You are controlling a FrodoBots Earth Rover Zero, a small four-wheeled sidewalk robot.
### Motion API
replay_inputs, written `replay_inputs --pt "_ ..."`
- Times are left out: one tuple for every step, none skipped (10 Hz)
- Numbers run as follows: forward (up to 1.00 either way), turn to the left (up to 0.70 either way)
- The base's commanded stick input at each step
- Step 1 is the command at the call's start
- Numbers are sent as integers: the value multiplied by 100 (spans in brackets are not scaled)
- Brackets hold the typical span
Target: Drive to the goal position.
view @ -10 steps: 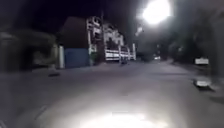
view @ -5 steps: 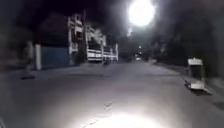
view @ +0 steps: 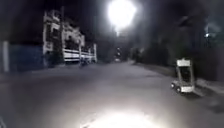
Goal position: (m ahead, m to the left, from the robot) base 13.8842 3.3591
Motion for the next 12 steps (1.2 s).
replay_inputs --pt "100 -9" --pt "100 -27" --pt "100 -40" --pt "100 -40" --pt "100 -4" --pt "100 0" --pt "100 0" --pt "100 0" --pt "100 -13" --pt "100 -29" --pt "100 -35" --pt "100 -40"
